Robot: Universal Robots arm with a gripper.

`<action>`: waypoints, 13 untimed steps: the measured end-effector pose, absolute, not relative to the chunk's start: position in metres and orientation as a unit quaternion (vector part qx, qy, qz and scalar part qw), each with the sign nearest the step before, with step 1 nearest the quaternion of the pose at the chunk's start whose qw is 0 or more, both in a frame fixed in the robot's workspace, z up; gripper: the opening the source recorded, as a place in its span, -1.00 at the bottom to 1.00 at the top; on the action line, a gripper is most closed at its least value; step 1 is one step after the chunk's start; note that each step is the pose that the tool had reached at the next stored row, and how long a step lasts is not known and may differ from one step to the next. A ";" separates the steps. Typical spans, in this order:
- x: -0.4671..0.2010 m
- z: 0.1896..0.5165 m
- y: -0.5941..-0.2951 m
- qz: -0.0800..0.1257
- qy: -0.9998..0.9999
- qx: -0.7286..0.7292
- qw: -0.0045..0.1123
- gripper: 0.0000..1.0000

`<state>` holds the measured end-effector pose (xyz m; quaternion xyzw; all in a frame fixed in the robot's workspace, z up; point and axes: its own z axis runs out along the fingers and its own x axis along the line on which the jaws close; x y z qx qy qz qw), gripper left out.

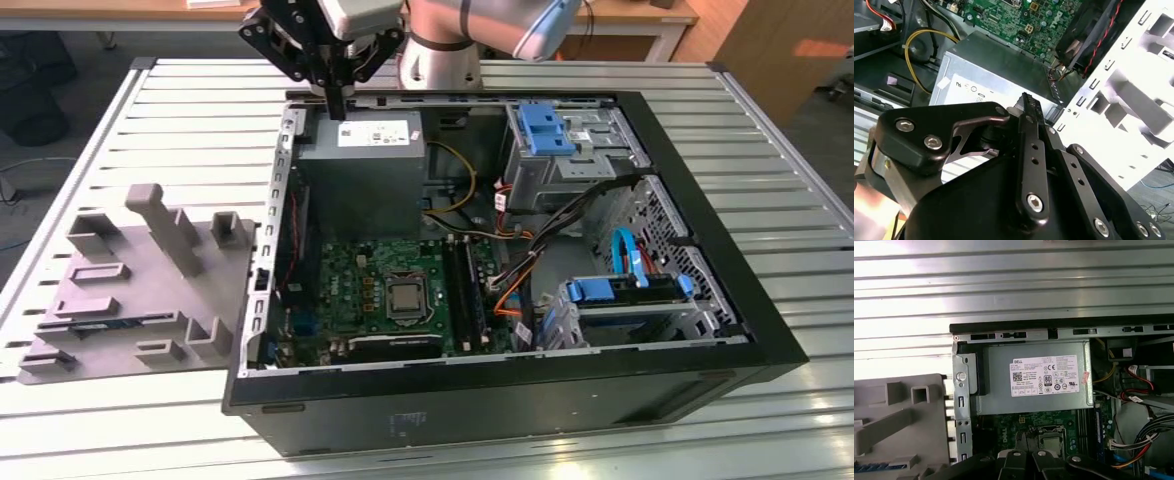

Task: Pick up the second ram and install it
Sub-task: 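Reach for the second ram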

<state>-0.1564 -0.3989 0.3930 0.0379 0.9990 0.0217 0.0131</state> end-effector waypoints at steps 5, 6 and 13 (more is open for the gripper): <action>-0.163 0.393 -0.399 0.022 0.999 0.038 0.013 -0.79; -0.164 0.393 -0.399 0.022 0.999 0.038 0.013 -0.79; -0.175 0.392 -0.399 0.022 0.999 0.038 0.013 -0.79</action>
